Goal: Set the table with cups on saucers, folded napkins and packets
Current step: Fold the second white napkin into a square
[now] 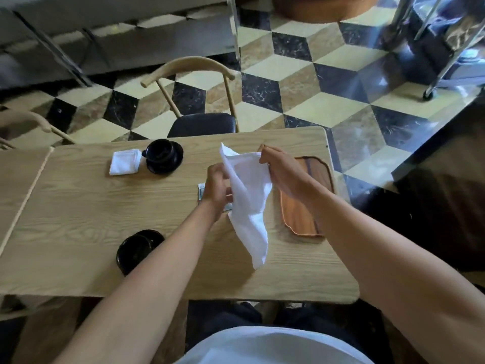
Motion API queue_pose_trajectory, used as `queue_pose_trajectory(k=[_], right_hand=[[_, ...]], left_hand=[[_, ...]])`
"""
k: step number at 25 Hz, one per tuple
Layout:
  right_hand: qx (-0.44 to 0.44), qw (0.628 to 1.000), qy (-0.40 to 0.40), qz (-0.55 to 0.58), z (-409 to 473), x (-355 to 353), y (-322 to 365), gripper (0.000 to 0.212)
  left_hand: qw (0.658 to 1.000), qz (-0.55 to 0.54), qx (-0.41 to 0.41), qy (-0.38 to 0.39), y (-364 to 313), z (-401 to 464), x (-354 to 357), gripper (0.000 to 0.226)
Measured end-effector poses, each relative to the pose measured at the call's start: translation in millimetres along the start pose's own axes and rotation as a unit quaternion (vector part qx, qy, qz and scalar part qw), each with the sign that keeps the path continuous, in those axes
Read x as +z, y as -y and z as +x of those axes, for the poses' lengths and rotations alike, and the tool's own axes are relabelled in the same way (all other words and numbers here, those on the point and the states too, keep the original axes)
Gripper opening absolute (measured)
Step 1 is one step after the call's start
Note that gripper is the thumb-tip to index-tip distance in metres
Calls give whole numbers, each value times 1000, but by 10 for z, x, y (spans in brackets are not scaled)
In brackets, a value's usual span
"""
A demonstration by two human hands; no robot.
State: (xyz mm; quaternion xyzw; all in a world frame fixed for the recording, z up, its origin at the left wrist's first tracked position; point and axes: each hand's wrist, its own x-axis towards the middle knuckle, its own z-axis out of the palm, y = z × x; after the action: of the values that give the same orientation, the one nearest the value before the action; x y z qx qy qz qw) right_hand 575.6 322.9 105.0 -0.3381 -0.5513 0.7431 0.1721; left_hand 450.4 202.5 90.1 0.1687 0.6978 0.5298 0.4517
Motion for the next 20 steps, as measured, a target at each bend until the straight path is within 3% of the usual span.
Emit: queue_pose_trajectory(k=[2,4,5,7,10,12,14,16,18,20], right_hand=[[-12,999,42,-4,-54,100,166,25],[-31,997,67,-8,-89,205,369,27],[-41,996,72,-14,-90,260,483,24],[-62,994,72,-48,-73,329,695,16],[-111,986,48,-114,-46,358,994,17],[-142,980,10,-137,10,295,1198,17],[-173,968,-30,-180,88,176,1402,8],[-195,949,-57,-241,157,45,1601,17],[-215,938,-99,-252,189,-66,1802,15],[-237,933,-148,-229,180,-176,2003,17]], left_hand=[[997,16,73,-24,-113,-43,-152,59],[996,19,88,16,-201,-99,-358,87],[993,32,101,48,-251,-127,-469,86],[982,93,145,76,-358,-136,-646,61],[930,284,234,4,-590,-102,-858,35],[904,341,253,-44,-750,-74,-1028,40],[906,338,251,-55,-931,-86,-1183,37],[880,379,276,-77,-1126,-51,-1305,29],[850,416,316,-74,-1369,2,-1417,30],[854,414,310,-54,-1649,29,-1533,34]])
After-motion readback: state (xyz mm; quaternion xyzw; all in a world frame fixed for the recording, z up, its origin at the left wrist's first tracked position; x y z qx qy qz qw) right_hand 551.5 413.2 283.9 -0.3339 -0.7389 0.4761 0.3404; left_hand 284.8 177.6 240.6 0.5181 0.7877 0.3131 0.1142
